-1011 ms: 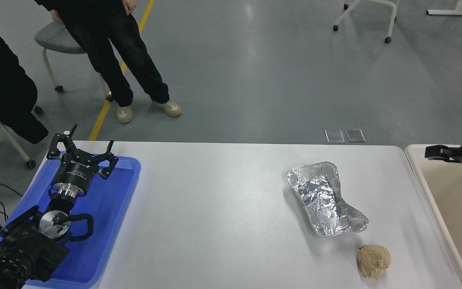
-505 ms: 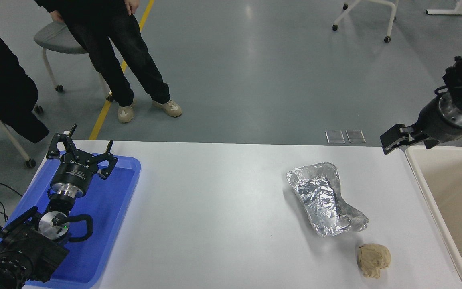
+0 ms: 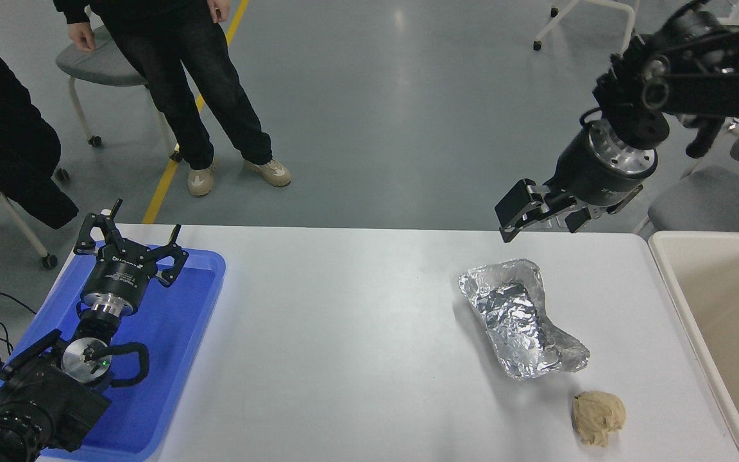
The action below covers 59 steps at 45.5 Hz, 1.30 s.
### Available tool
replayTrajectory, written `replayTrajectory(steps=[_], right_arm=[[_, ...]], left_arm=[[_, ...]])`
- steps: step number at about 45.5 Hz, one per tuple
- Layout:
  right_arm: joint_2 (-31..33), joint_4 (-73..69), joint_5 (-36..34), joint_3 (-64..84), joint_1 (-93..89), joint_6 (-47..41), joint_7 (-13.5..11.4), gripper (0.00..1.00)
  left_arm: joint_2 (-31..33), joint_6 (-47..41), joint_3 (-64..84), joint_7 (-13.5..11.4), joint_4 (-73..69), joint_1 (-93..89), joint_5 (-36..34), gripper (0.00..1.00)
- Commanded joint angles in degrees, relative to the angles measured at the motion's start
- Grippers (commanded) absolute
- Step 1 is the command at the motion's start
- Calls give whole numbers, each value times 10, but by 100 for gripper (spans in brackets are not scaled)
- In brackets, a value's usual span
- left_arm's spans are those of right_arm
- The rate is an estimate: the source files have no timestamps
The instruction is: Pick up paper cup place in dustbin
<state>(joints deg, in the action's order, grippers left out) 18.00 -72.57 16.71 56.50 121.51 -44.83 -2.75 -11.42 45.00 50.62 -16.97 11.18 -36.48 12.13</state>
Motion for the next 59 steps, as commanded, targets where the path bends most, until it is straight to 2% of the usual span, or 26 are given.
replayTrajectory(steps=[1, 30, 50, 59], right_arm=[[-23, -6, -41, 51, 21, -2, -1, 100], [-9, 10, -26, 40, -20, -2, -1, 100], [39, 84, 82, -9, -145, -2, 0, 100], [42, 89, 88, -60, -166, -2, 0, 100]], left_arm=[[0, 0, 0, -1, 0, 0, 0, 100], [0, 0, 0, -1, 0, 1, 0, 100], [0, 0, 0, -1, 2, 1, 0, 100], [0, 0, 0, -1, 0, 0, 0, 100]])
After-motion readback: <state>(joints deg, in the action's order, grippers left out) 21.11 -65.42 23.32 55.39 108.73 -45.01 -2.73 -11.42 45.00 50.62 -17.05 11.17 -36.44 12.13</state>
